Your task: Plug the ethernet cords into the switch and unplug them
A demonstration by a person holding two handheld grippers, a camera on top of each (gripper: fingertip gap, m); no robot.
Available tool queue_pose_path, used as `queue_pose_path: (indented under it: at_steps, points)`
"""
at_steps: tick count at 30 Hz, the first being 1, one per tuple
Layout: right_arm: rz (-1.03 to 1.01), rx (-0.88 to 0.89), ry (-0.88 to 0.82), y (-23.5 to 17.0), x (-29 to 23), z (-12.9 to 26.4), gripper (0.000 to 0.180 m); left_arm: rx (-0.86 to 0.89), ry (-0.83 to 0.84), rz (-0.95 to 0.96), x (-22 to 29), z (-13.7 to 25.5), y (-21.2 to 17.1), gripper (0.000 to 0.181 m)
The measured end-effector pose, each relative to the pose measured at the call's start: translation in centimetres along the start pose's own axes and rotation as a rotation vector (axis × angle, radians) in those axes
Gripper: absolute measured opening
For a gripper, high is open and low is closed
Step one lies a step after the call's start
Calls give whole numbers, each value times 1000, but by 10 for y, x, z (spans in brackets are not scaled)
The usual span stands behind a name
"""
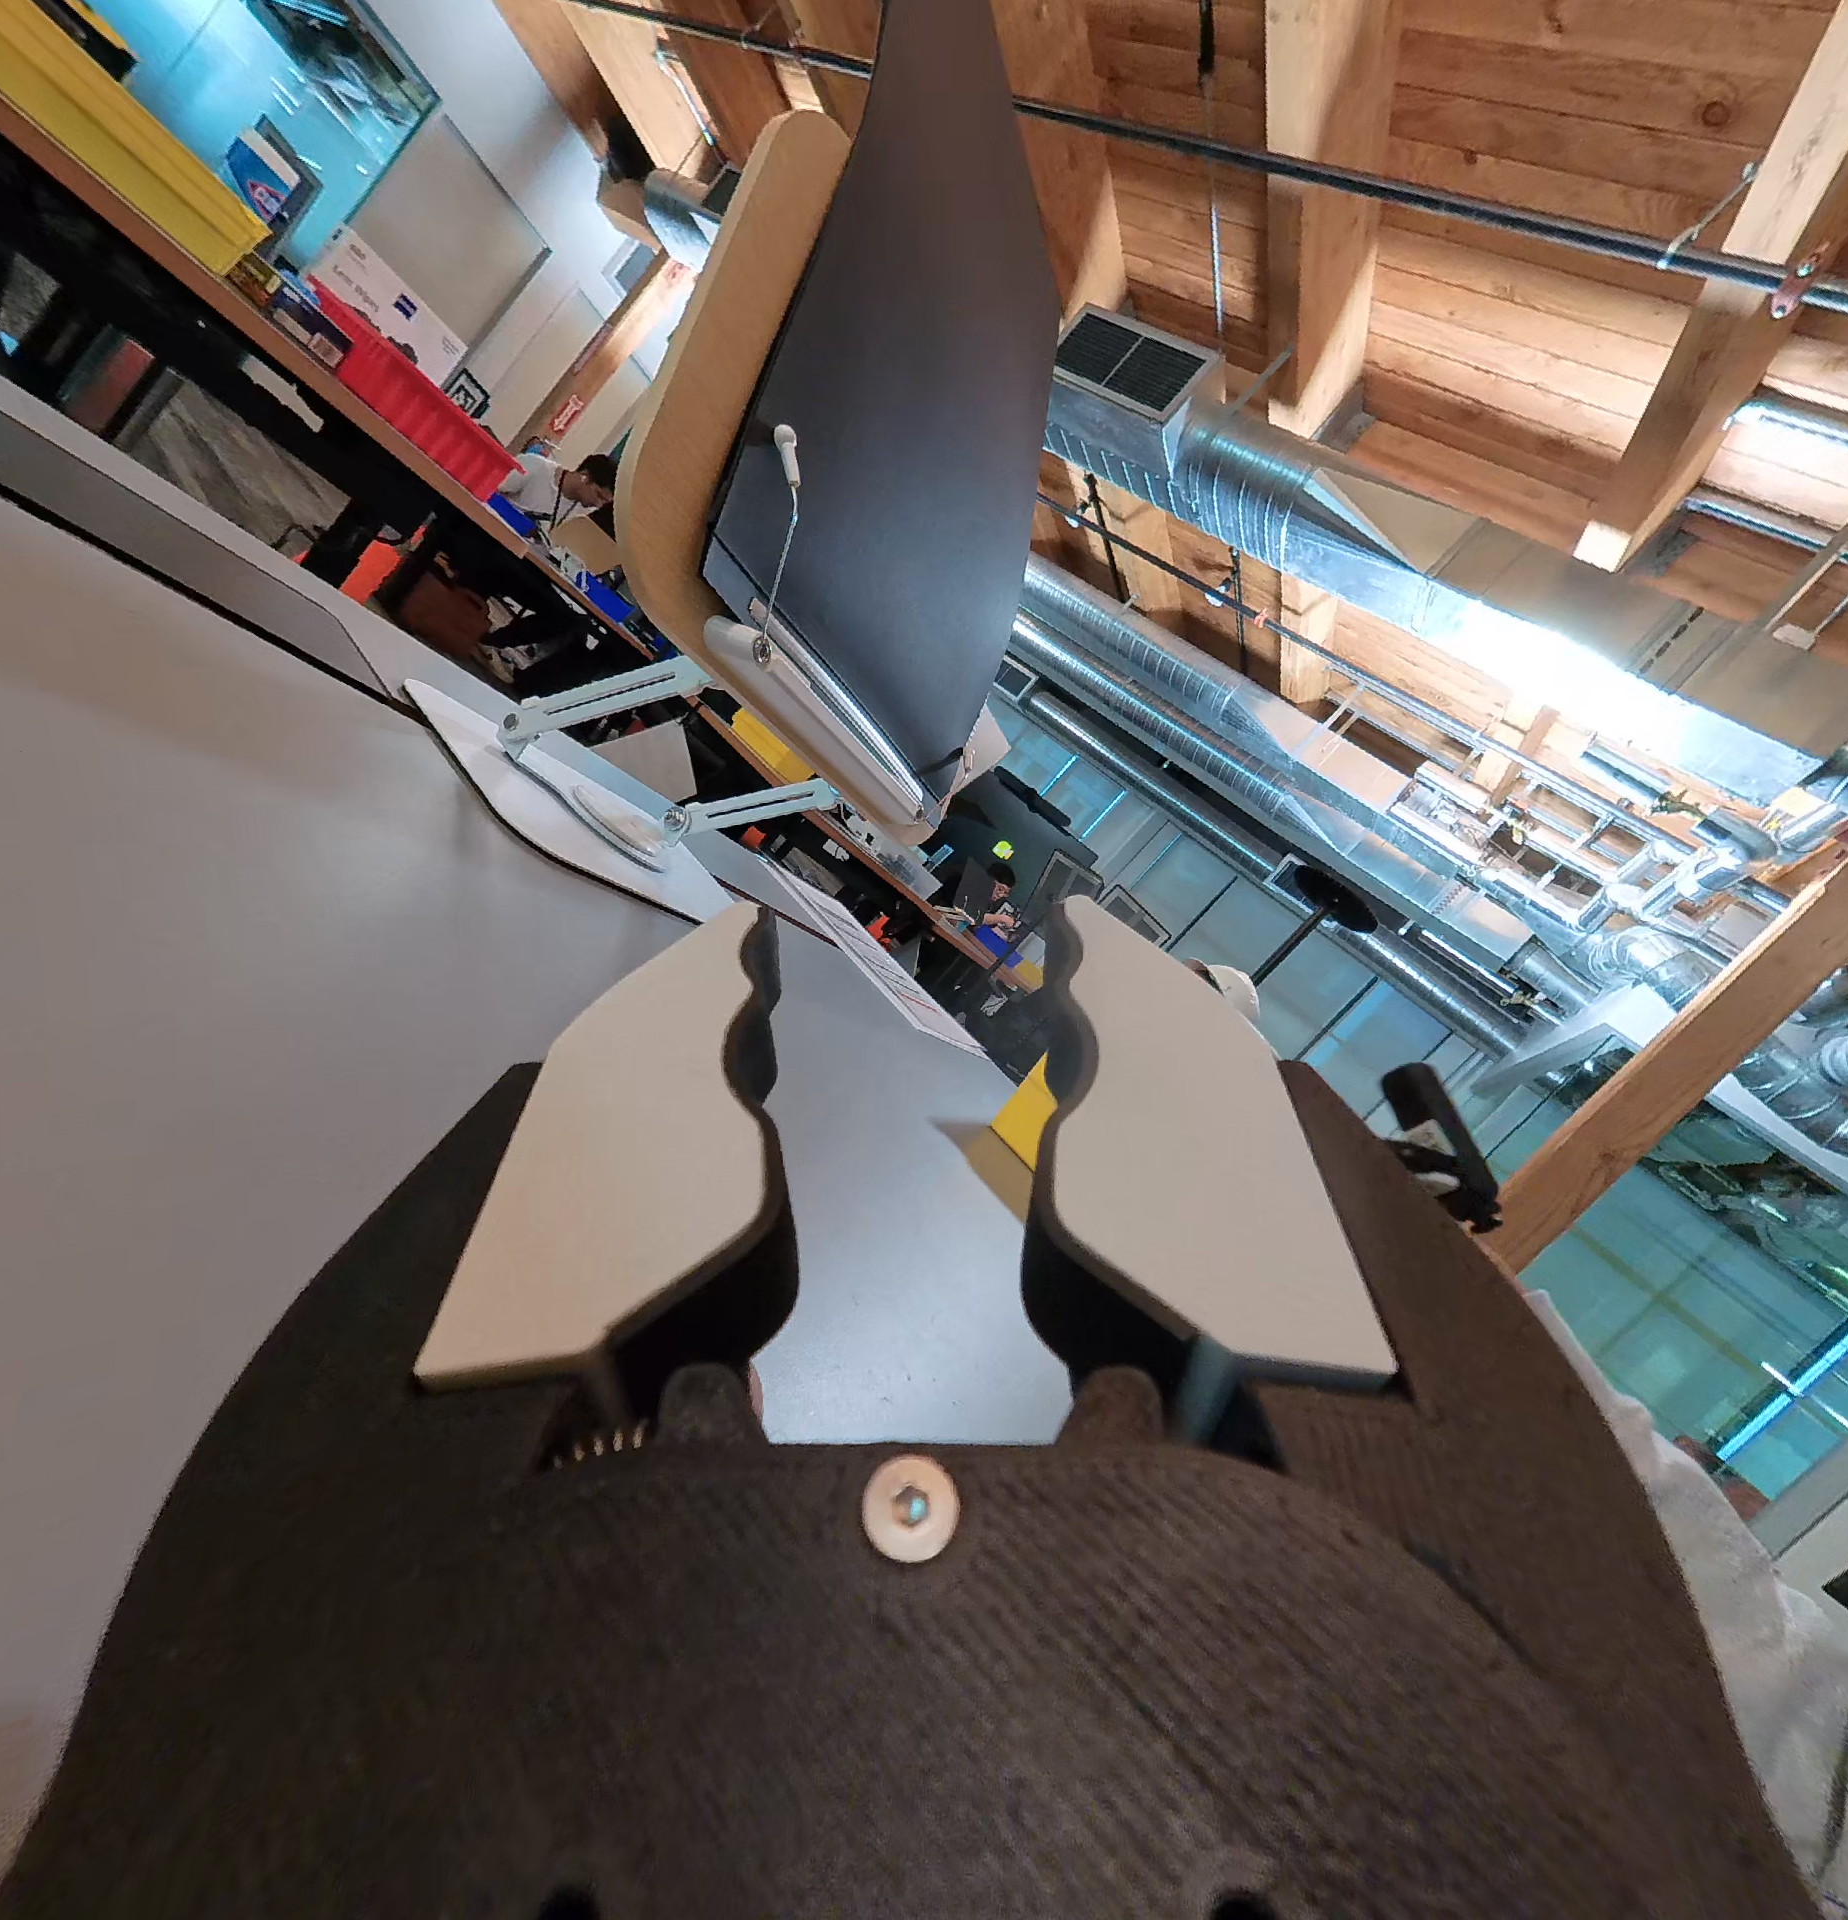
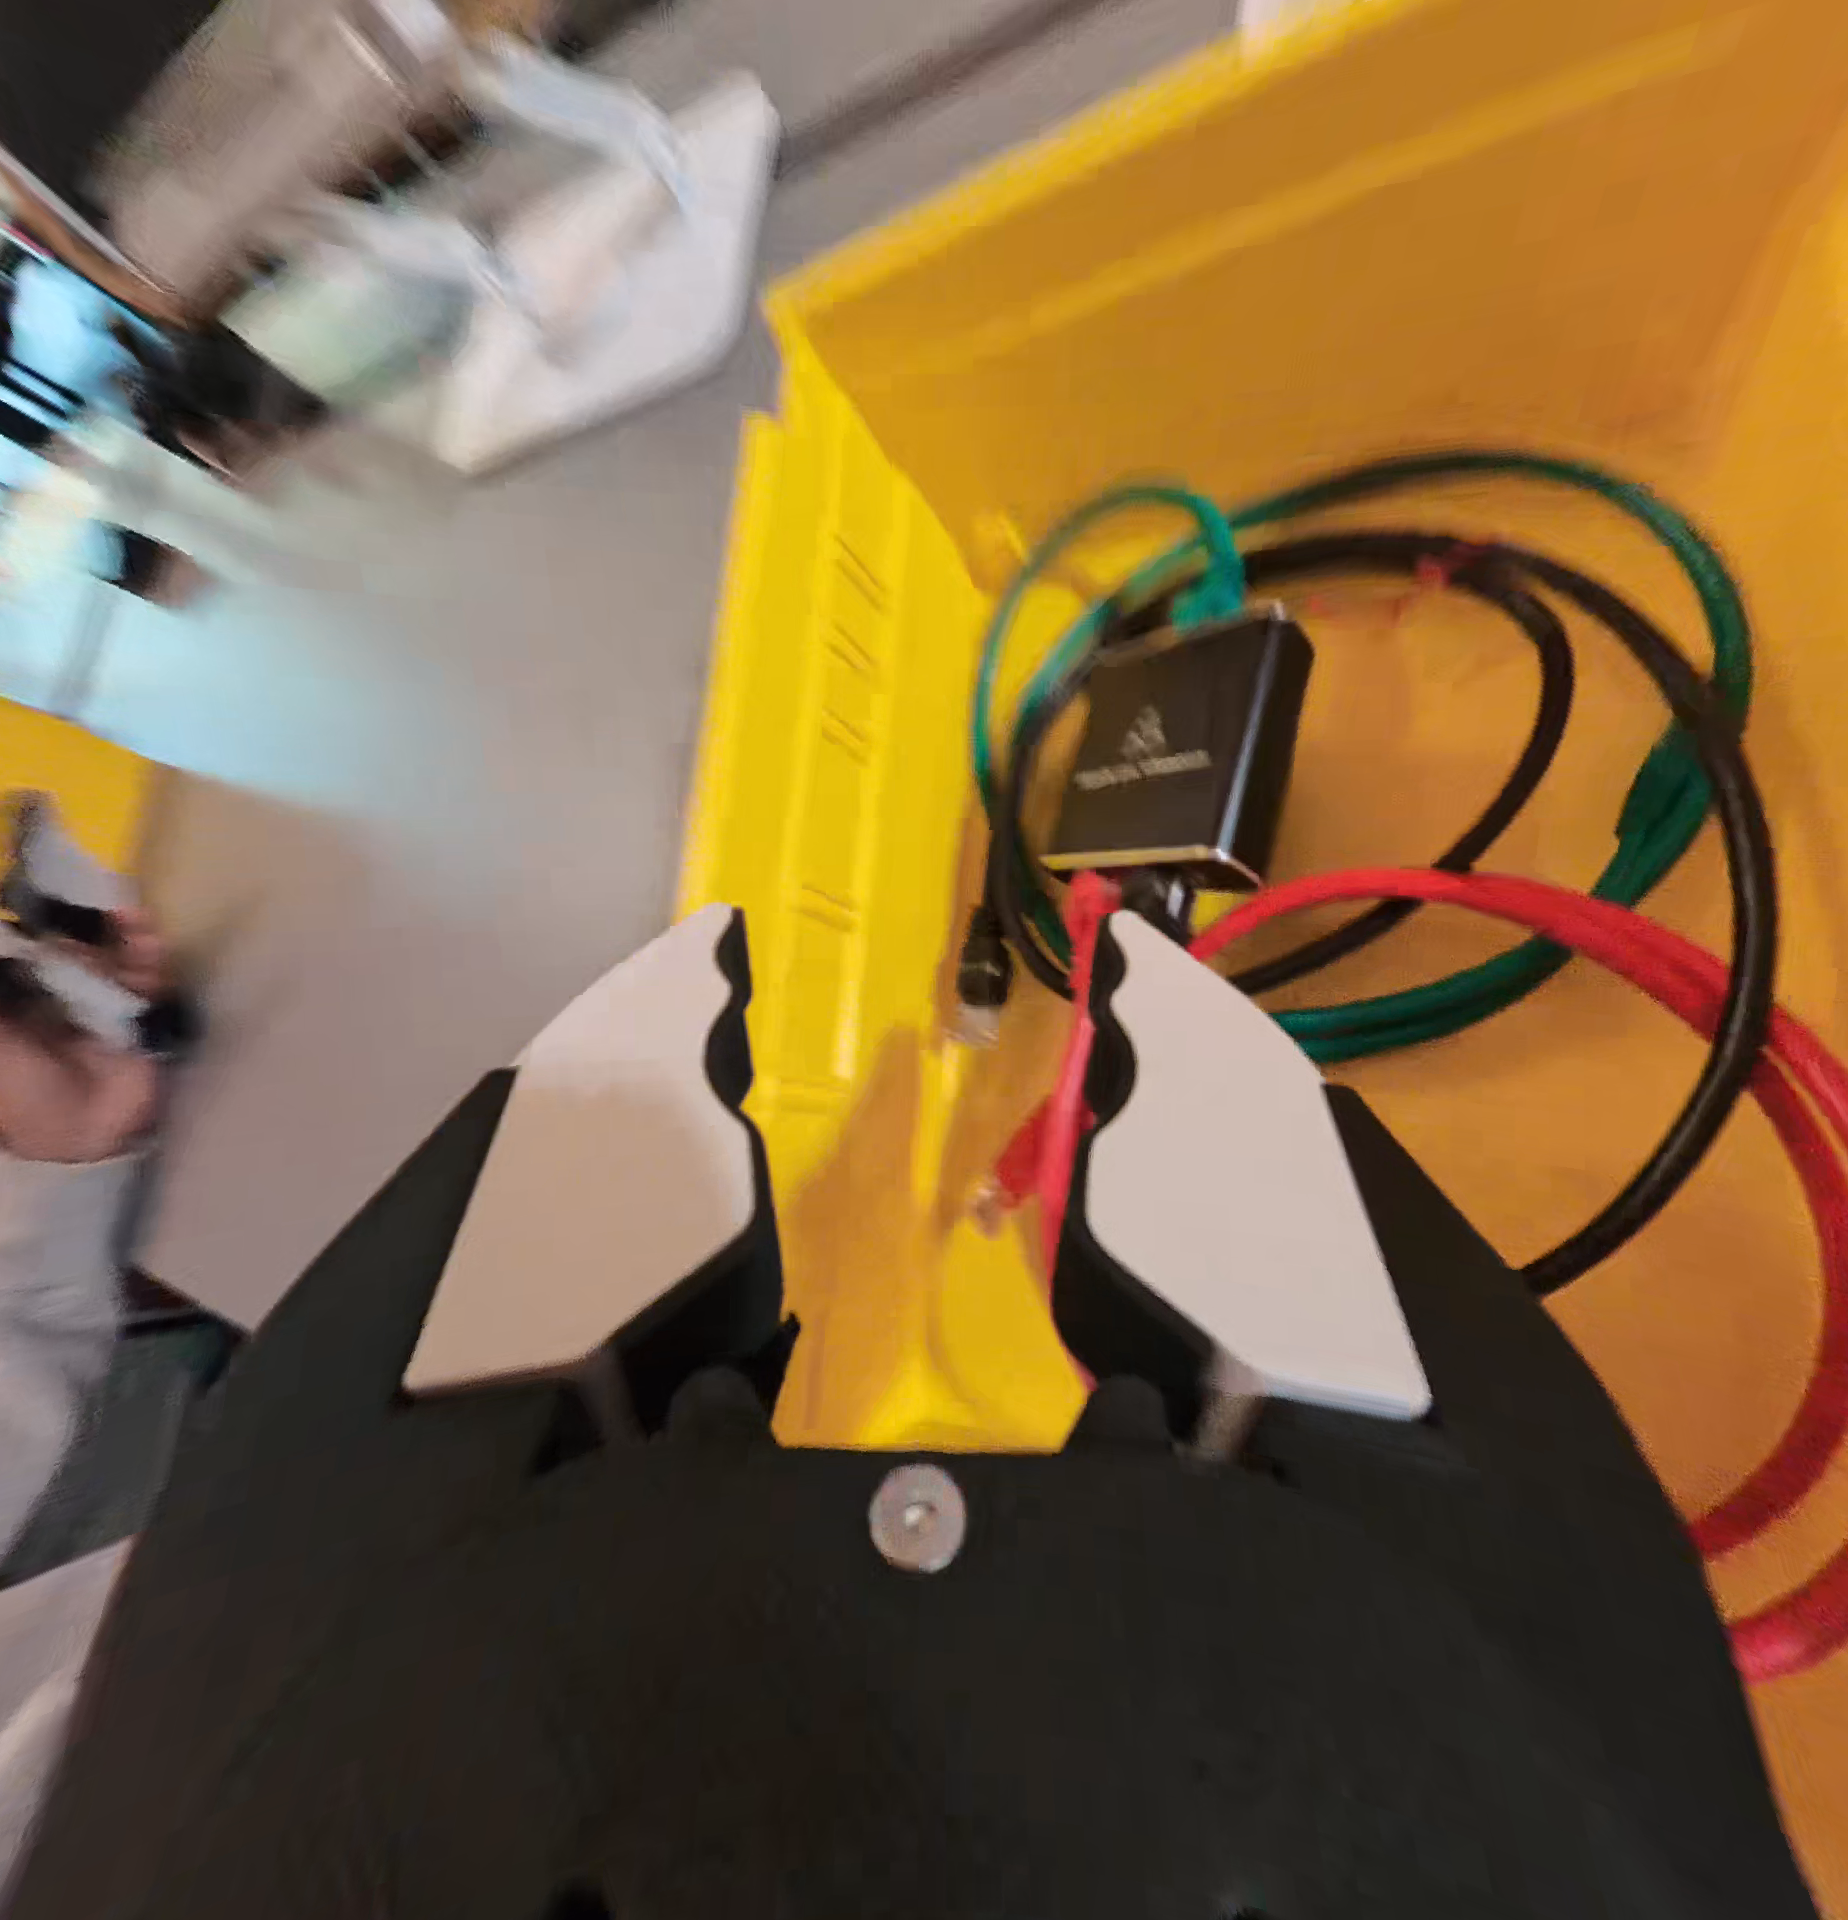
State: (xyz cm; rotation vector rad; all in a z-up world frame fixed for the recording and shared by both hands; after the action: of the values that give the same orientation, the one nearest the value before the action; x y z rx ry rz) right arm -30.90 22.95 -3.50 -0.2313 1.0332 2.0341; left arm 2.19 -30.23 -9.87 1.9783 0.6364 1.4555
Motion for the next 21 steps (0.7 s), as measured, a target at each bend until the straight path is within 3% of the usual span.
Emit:
queue_pose_path:
  at_steps: [3,5,7,12,15,17,19,21]
  points:
    - [29,257,118,15,-15,50,51,-1,-3,3,0,0,0,49]
    - [60,393,110,16,-15,77,47,0,-4,3,0,0,0,49]
    - [96,503,2,11,-5,96,44,0,-3,4,0,0,0,49]
    - [146,743,-463,-36,49,130,45,-1,1,7,0,0,-1,52]
    - [83,787,-418,-68,73,128,49,-37,18,42,-1,-2,-3,52]
    - [61,769,-360,-70,79,119,62,-85,36,49,-1,-3,-5,50]
    - [81,680,-420,-66,85,104,75,-127,46,34,2,-5,-7,49]
    - [143,564,-542,-64,95,89,68,-143,51,3,5,-7,-8,49]
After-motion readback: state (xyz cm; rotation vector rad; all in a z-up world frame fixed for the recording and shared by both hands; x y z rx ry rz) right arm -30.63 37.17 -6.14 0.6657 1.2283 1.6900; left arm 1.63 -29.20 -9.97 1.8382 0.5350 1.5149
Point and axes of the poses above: each gripper's, where its closed fingertips meet, z back along the fingers, y out of its top, x = y × z across the jaws, the point moved 8 cm from there along z, back along the fingers, and after that the axes turned 9 degrees about -x, right-handed, at the moved point
